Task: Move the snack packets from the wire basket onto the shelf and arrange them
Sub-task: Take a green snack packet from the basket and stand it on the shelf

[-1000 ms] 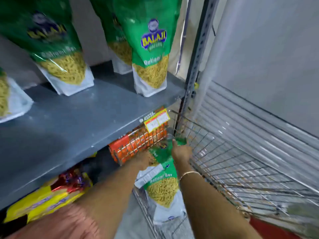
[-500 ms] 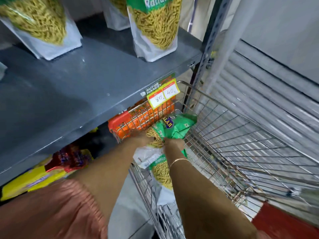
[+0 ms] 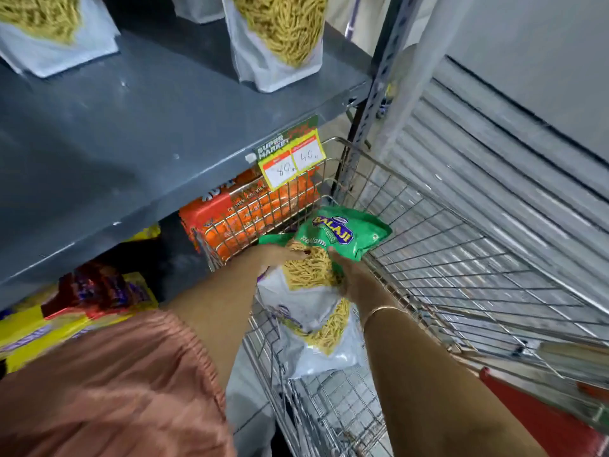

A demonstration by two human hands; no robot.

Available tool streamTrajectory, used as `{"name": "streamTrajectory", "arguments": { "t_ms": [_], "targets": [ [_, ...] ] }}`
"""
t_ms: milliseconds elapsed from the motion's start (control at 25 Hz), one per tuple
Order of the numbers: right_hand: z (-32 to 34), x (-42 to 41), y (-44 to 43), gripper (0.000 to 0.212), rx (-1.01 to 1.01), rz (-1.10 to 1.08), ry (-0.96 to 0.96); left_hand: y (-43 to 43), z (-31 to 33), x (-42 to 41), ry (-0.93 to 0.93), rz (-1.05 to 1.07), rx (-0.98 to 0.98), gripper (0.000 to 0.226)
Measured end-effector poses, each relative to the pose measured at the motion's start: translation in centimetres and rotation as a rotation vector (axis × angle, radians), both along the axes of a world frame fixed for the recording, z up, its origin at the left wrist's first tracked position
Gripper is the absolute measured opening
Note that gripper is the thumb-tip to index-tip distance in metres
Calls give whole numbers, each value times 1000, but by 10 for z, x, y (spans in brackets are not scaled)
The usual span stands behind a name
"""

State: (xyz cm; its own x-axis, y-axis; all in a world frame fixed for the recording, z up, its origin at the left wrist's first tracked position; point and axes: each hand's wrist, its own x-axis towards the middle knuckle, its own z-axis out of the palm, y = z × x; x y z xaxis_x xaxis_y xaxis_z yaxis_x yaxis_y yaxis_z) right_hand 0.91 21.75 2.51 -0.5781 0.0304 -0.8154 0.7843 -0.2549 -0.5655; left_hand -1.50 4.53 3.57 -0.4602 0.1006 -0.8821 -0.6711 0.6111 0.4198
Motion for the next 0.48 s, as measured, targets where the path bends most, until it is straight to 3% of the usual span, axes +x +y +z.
{"name": "streamTrajectory", "arguments": {
  "t_ms": [80, 120, 240, 400, 480],
  "targets": [
    [-12, -1, -3, 64, -38, -10, 11, -3, -9, 2, -7, 111, 91, 103],
    [-13, -1, -3, 70, -51, -24, 29, -4, -13, 1, -32, 217, 173, 103],
    [1, 4, -4, 60, -64, -22, 70, -9, -9, 0, -114, 392, 323, 84],
    [42, 10, 1, 47, -11, 93, 92, -16, 23, 13, -179, 384, 362, 45],
    [79, 11, 6, 30, 20, 124, 142, -14, 57, 22, -170, 393, 475, 25]
  ]
}}
